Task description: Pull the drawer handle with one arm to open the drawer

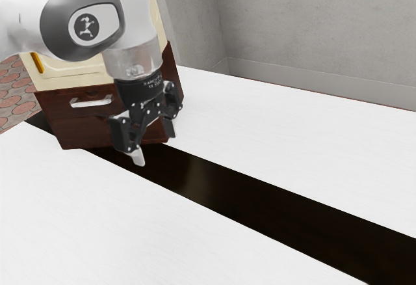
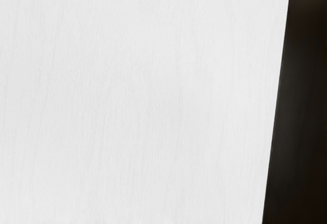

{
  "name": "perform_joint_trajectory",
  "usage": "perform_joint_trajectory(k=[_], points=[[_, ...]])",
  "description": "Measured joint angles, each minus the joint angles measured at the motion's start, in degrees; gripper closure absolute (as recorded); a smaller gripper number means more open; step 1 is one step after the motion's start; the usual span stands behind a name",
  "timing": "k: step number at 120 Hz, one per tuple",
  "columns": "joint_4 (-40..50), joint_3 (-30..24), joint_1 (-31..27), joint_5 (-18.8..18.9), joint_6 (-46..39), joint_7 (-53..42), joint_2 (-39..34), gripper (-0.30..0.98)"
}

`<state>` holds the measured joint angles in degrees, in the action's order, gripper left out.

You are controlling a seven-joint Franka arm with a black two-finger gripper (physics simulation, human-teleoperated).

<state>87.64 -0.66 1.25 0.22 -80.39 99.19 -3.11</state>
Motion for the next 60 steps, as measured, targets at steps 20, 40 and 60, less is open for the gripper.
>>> perform_joint_trajectory(k=[20, 40, 60], points=[[-0.21, -0.09, -3.30, 0.23, -1.39, 0.05, 1.26, 0.00], [-1.64, -3.91, -12.67, -0.42, -2.19, 0.21, 2.45, 0.00], [-1.78, -16.31, -30.40, -1.27, -3.60, -0.41, 3.31, 0.00]])
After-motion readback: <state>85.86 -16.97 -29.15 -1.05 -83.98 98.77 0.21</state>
